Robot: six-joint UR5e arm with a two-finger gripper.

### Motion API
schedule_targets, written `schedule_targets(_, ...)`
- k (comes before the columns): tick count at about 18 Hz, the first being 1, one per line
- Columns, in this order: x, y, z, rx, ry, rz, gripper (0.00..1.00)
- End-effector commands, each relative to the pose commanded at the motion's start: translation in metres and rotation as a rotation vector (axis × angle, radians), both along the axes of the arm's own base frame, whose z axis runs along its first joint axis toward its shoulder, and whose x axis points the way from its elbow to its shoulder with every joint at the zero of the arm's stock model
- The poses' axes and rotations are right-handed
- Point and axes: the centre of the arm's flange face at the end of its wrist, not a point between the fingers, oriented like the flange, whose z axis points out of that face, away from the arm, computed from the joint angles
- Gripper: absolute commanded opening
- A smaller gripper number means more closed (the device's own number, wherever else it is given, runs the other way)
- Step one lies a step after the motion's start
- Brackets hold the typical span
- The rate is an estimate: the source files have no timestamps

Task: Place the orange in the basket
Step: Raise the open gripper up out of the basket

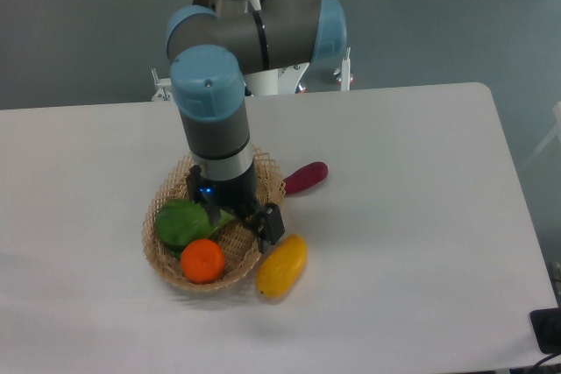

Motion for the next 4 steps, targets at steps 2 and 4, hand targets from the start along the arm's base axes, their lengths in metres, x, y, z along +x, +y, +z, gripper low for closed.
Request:
schedule_targets(2,-0.009,-0.005,0.001,-0.006,0.002,-0.022,1.0)
schedule_targets(4,-0.007,-0.009,0.013,0.01,0.013,-0.019,1.0)
